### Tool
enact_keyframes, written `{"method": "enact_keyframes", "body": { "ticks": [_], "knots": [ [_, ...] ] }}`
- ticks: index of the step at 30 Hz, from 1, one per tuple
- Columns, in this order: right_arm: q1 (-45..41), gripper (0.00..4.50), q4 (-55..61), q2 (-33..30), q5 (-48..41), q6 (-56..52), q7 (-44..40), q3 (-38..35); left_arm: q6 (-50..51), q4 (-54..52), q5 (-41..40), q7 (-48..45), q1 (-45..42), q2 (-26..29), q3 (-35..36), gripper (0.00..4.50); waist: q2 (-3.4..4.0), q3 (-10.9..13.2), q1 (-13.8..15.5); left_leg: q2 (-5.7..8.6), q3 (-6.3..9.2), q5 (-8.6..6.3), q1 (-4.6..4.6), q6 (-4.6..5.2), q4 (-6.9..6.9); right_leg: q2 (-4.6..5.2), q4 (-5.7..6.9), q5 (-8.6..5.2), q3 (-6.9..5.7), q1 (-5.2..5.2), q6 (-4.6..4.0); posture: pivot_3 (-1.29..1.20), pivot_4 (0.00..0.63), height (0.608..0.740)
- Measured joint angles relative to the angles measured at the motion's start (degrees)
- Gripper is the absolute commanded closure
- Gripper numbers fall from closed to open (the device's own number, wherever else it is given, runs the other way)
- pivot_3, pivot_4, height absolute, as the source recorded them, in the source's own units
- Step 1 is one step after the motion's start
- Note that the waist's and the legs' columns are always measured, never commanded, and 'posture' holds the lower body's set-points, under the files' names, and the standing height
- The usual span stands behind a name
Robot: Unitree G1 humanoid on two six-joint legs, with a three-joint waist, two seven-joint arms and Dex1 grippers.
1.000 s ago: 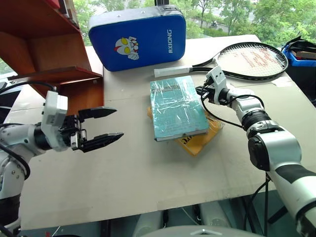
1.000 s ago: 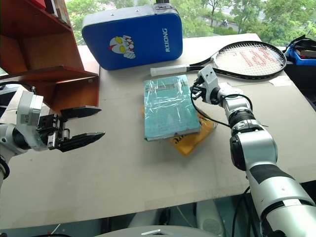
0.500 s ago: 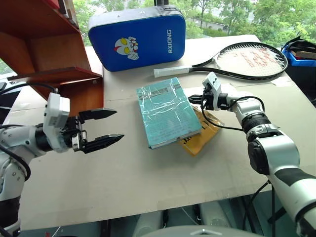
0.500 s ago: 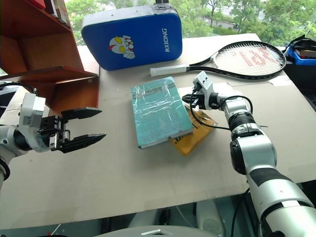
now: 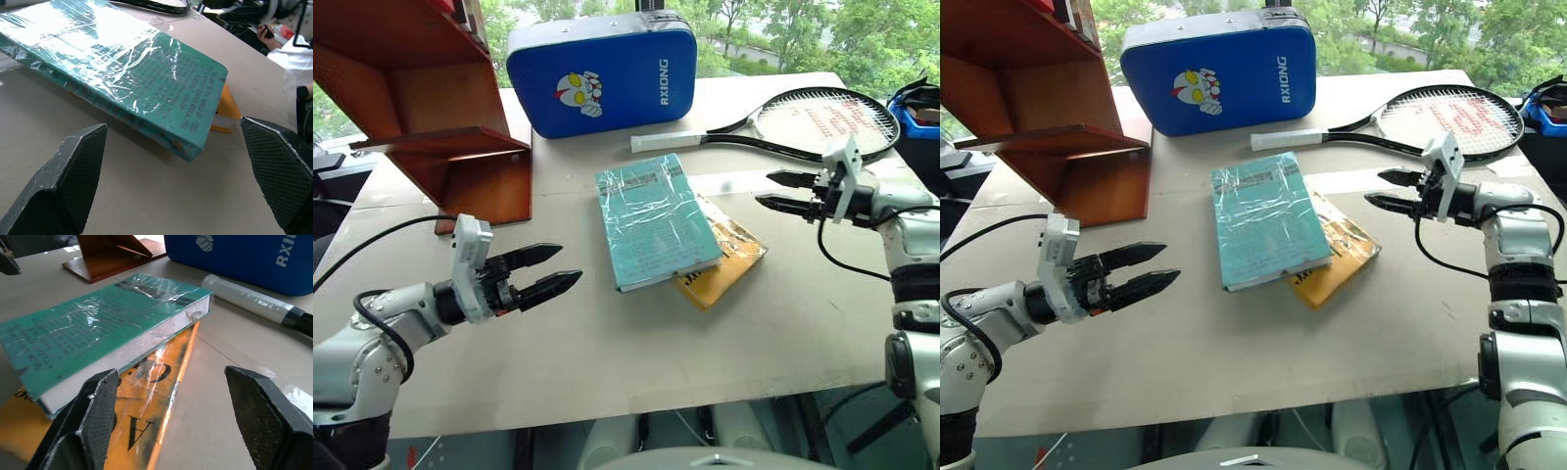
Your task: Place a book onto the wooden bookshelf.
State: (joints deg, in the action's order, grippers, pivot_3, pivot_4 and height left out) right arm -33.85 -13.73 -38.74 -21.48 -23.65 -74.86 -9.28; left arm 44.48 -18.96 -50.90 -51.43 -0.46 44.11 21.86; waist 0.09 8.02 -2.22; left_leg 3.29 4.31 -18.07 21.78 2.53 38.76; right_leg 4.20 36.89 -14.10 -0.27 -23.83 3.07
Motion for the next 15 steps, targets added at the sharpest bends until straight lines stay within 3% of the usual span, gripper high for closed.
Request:
{"method": "enact_keyframes", "body": {
  "ticks": [3,8,15],
  "knots": [
    [11.0,0.06,15.5,-4.6,-8.3,-8.6,0.4,-5.2,4.7,2.4,-2.2,5.3,-3.8,-3.4,-1.2,0.0,0.06,0.0,0.8,0.01,0.03,0.0,-0.02,0.01,0.19,0.0,0.1,0.02,0.01,0.08,-0.01,0.0,0.15,0.74],
    [21.2,0.06,30.4,-8.5,-18.1,-16.7,3.1,-14.3,12.2,5.9,-5.6,11.1,-6.1,-7.7,-3.8,0.0,-0.09,-0.1,1.8,0.08,0.12,-0.02,-0.07,0.01,0.36,-0.02,0.11,0.05,0.04,0.21,-0.01,0.0,0.15,0.74],
    [31.0,0.06,40.6,-10.6,-27.2,-22.0,8.2,-25.3,24.9,18.6,-8.9,15.4,-15.7,-13.4,-8.3,0.0,-0.2,-0.2,3.2,0.12,0.16,-0.01,-0.08,0.02,0.48,-0.04,0.18,0.06,-0.02,0.25,-0.01,0.0,0.15,0.74]
  ]
}}
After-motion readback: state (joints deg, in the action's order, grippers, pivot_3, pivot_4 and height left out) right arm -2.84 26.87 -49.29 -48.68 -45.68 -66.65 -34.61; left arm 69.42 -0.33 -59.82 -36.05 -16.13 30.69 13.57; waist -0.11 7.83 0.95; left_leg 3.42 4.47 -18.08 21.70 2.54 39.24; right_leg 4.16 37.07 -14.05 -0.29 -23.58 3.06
